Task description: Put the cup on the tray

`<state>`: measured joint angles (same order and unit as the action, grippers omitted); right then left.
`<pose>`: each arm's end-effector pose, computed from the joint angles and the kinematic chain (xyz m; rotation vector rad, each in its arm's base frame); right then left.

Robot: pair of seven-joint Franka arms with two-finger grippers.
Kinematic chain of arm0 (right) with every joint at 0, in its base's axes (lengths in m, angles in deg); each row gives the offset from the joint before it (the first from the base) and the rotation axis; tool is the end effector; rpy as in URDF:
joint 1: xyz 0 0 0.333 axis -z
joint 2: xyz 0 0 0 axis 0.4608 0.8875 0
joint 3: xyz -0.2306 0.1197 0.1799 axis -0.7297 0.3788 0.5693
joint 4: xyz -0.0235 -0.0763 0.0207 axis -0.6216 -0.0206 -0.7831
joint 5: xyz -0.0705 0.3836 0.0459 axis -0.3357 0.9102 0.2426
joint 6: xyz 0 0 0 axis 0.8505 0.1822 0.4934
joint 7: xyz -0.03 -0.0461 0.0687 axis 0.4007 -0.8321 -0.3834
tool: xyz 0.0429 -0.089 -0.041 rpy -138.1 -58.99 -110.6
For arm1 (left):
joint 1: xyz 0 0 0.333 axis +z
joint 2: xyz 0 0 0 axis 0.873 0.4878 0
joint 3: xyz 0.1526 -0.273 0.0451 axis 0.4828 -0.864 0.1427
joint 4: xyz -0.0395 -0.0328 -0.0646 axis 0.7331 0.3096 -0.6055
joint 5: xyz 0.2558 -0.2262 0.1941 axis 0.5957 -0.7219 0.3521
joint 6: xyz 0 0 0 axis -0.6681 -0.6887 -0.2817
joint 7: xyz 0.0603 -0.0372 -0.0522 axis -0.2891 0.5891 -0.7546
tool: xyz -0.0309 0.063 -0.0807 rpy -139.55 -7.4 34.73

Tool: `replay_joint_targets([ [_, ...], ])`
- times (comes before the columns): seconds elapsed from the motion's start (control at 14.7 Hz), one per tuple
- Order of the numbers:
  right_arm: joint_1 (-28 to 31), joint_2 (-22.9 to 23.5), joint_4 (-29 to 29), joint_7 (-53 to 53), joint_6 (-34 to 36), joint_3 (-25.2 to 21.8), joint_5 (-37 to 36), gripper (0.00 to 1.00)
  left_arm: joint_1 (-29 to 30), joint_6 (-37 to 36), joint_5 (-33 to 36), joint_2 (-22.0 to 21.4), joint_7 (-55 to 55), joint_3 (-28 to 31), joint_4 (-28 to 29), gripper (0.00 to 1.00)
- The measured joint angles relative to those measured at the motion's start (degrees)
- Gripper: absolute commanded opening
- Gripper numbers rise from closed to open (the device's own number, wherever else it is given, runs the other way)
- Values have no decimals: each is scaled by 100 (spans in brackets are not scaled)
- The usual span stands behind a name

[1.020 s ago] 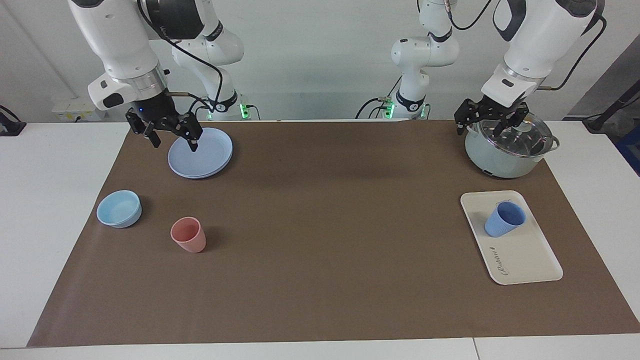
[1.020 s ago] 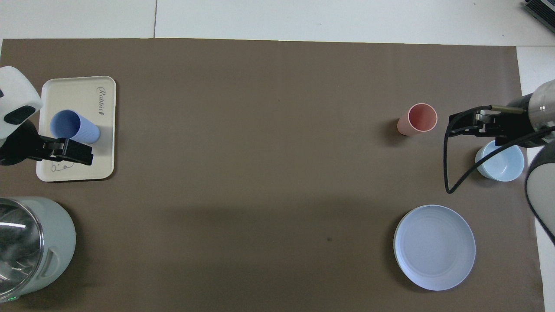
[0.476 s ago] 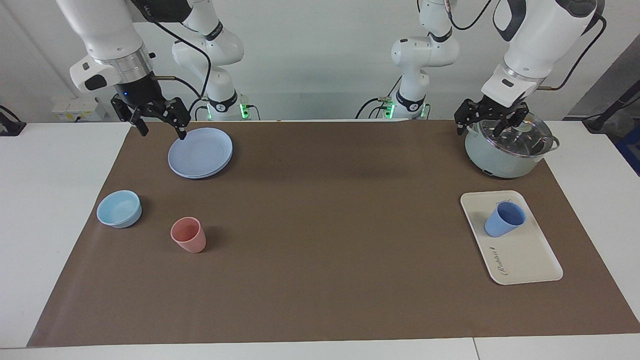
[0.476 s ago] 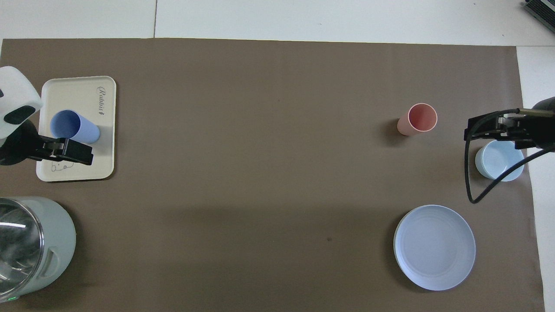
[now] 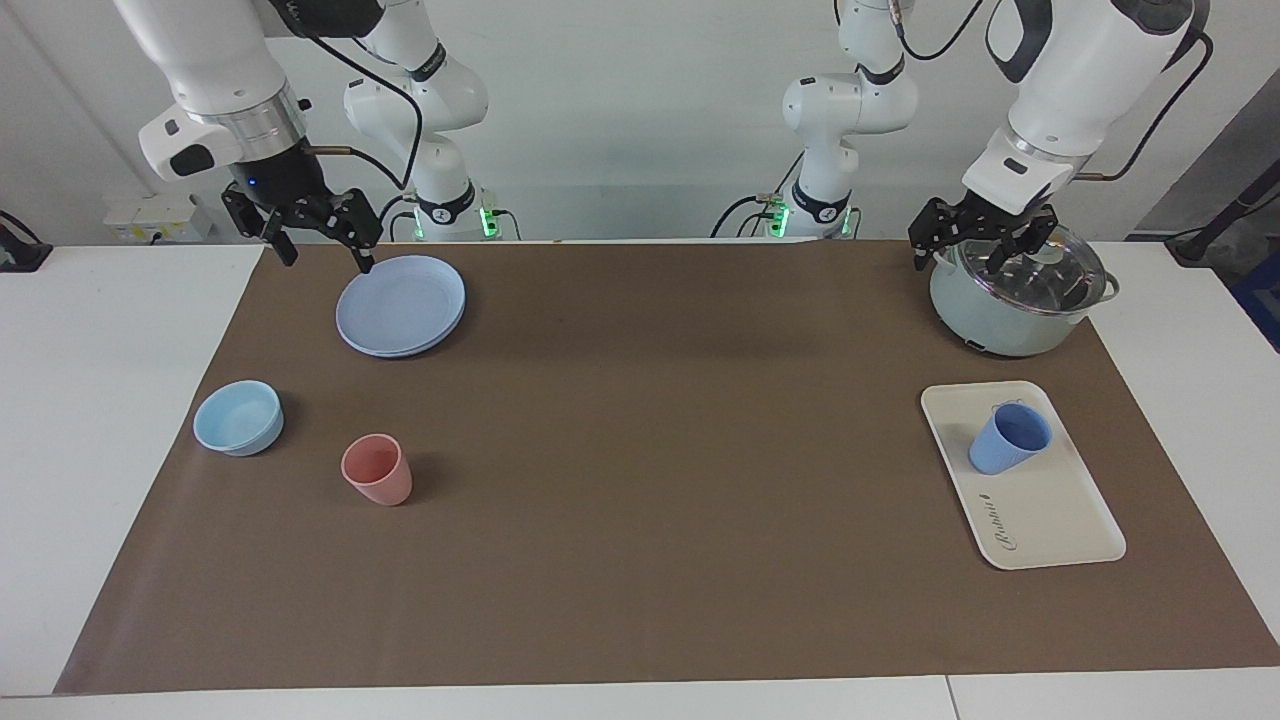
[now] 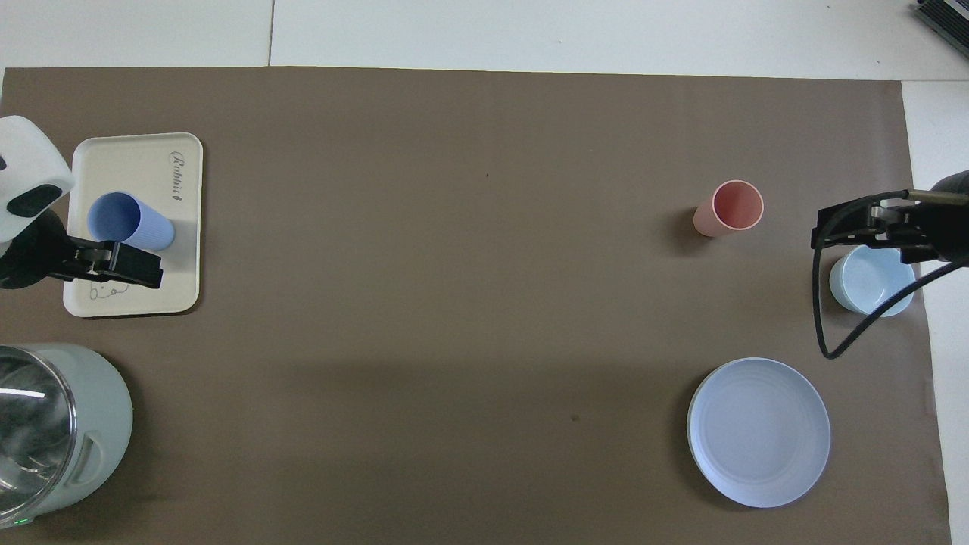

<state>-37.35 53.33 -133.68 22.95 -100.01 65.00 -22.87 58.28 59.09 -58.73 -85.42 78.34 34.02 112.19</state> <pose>0.5436 0.0247 0.6402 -3.1150 0.2690 -0.0414 0.5282 -0.0604 0.6065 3.1216 -0.2357 -0.0888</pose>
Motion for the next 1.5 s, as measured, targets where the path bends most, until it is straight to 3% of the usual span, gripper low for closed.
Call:
replay_joint_targets([
  [0.95,147,11,63,0,131,9,0,100,0,0,0,0,0,0,1,100],
  [1.5,871,11,58,0,239,710,0,100,0,0,0,0,0,0,2,100],
])
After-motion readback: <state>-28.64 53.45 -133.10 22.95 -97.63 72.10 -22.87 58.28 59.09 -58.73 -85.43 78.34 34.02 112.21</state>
